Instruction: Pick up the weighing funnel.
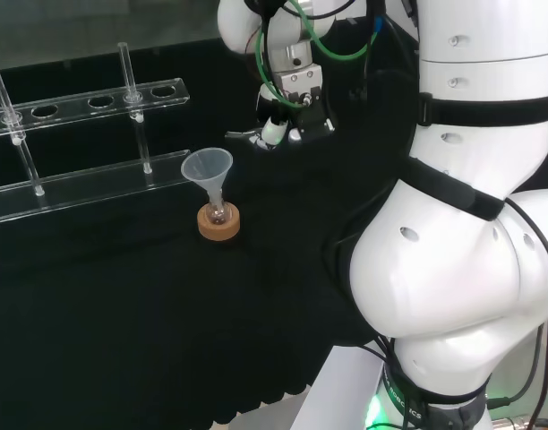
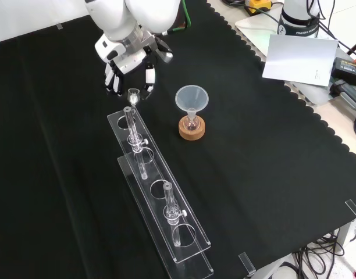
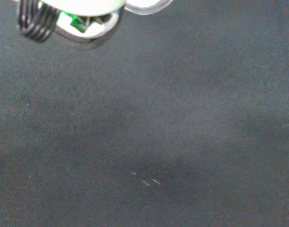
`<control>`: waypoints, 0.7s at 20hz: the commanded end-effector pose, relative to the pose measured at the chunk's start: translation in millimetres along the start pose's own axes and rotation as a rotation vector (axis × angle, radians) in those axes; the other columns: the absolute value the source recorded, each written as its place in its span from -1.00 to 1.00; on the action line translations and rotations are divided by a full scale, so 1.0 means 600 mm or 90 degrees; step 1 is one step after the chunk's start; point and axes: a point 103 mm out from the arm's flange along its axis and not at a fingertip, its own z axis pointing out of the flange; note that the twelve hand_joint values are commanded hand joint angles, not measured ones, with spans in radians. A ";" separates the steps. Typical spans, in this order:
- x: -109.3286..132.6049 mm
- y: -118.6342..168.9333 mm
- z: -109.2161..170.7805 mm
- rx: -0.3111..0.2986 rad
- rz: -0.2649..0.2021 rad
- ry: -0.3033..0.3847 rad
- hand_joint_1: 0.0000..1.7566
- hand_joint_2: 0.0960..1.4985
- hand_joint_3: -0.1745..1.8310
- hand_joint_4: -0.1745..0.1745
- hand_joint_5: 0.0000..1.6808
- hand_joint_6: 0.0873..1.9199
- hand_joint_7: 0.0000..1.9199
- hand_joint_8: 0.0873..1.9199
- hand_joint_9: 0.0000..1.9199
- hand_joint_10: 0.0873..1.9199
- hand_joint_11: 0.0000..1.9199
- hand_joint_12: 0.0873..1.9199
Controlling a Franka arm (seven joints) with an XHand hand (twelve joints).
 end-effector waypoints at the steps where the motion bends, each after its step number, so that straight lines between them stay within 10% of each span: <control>1: -0.013 -0.035 -0.035 0.012 0.011 -0.028 0.26 -0.15 -0.18 1.00 0.43 -0.22 -0.43 -0.39 -0.03 -0.68 -0.16 0.08; 14: -0.012 -0.101 -0.087 0.011 0.032 -0.079 0.26 -0.15 -0.19 1.00 0.42 -0.22 -0.43 -0.38 -0.02 -0.68 -0.17 0.08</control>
